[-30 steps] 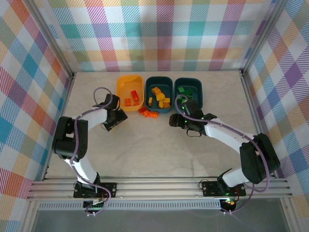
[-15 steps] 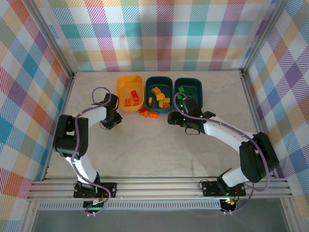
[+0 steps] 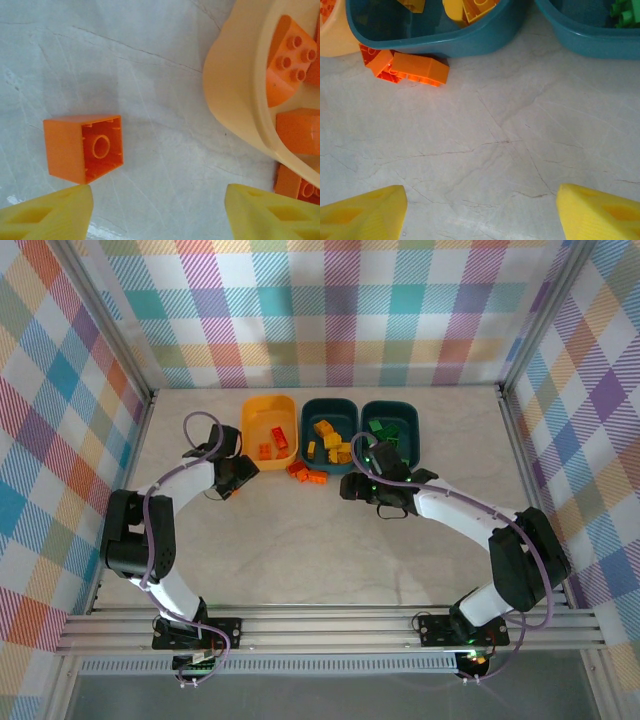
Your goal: Sort the legos into containers by color
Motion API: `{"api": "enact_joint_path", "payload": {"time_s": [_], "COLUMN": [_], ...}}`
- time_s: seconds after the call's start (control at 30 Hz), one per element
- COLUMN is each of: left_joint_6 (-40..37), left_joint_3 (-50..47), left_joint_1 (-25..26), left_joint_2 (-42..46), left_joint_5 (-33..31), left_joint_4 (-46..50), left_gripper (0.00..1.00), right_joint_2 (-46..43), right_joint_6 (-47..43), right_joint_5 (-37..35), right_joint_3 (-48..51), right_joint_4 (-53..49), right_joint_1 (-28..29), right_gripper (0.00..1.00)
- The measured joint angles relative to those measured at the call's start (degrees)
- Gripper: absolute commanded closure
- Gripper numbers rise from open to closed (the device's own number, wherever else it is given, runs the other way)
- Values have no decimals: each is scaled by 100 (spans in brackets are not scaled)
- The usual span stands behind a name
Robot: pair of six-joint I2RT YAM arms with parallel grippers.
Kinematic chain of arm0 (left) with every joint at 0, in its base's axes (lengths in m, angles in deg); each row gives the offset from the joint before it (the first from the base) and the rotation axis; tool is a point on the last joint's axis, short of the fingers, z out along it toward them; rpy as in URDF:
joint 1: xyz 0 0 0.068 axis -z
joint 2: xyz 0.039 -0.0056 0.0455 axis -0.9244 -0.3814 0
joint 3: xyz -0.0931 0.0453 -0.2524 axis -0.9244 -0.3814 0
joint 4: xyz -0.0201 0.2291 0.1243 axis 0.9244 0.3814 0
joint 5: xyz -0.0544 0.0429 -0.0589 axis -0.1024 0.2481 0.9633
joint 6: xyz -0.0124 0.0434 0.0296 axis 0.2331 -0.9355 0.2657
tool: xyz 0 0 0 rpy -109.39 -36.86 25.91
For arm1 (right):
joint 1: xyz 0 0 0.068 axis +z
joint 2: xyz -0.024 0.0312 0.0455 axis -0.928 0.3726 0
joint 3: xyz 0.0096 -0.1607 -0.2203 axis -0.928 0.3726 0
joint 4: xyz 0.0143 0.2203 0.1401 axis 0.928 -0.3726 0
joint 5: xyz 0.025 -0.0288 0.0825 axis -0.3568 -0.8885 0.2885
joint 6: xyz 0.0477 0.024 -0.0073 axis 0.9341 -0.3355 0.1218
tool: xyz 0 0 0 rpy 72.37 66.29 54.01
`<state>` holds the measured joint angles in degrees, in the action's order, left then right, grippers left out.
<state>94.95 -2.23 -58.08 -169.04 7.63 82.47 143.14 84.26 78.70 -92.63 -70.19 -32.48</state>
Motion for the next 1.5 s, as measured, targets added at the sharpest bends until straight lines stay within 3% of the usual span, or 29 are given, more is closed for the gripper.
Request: {"api": "enact_joint_path", "payload": {"time_s": [0.47,0.73,0.97,1.17,1.5], "left_joint_6": [153,144,114,85,83], "left_joint_3": [203,212,439,505,293], "left_joint_1": [-382,-413,-479,-494,-400], "left_joint_2": [-824,-824,-1021,-1021,-361], "left_joint_5": [68,153,157,197,654], "left_joint_4": [-127,-133,227,350,-11], "left_gripper": [37,38,58,68,68], "right_joint_2": [-83,-90,-90,-92,-92], "right_joint_6": [-2,0,0,0,0], "right_joint_5": [-92,-90,-90,-92,-87], "right_joint_3": [-11,-11,-11,-11,-11], "right_joint_4": [-114,-111,-114,-116,-116], "right_joint_1": [2,2,2,2,4], "right_gripper": [21,21,22,22,22]}}
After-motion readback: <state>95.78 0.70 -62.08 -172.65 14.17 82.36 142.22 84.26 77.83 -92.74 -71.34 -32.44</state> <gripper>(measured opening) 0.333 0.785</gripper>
